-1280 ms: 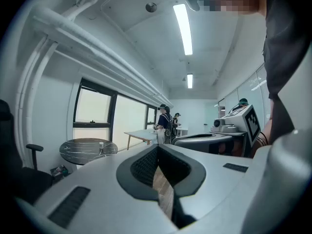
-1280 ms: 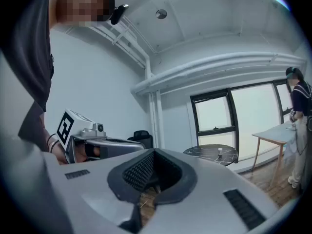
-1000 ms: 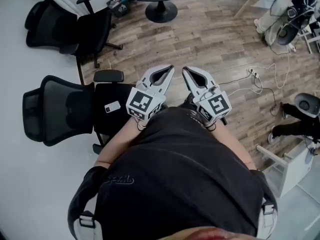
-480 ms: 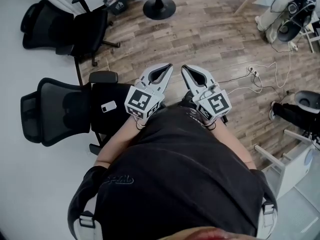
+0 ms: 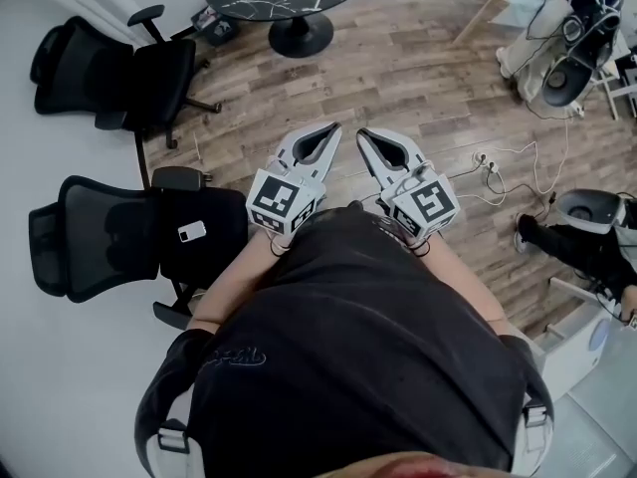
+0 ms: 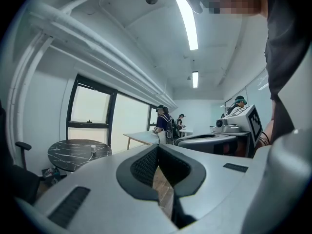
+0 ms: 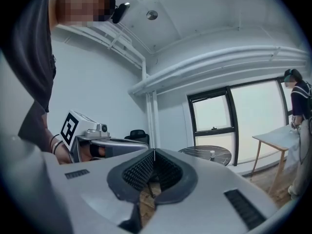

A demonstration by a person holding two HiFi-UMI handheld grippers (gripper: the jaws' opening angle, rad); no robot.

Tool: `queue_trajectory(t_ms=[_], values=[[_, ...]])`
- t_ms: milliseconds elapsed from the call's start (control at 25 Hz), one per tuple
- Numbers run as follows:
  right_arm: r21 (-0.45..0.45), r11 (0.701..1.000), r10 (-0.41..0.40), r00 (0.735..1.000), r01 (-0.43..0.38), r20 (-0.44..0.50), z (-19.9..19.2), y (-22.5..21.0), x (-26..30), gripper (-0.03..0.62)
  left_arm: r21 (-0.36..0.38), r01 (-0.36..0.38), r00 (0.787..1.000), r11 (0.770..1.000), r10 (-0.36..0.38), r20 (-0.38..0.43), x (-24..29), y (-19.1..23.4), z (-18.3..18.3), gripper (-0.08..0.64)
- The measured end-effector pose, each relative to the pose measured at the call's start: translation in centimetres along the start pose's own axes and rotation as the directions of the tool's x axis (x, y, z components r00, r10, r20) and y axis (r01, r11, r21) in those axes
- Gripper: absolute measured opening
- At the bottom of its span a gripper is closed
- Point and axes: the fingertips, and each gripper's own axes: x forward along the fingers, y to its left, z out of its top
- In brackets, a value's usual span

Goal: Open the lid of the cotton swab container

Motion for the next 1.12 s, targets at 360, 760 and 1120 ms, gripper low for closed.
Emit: queue_trajectory(t_ms=[360,760,1120], values=[[0.014,1.0,0.004,1.0,-0.004,-0.014,-0.1,-6.1,-2.8,0.023,0.036,0.003,1.0,0.999,-0.003,-0.011,6.1,-2.2,0.5,0.014],[0.036,0.999,-0.017,1.0,0.018,-0.024,-0.6,-10.0,-1.5,0.023,0.018,0.032,0.999,0.999,-0.032,-0.02,10.2,-0.5,0.3,0.014],[0.041,0.998,-0.038,0.998,0.039,-0.04,-0.7,-13.6,3.0,0.023,0.021,0.044,0.999,0.999,-0.044,-0.021,13.4,4.4,0.7,0.014]])
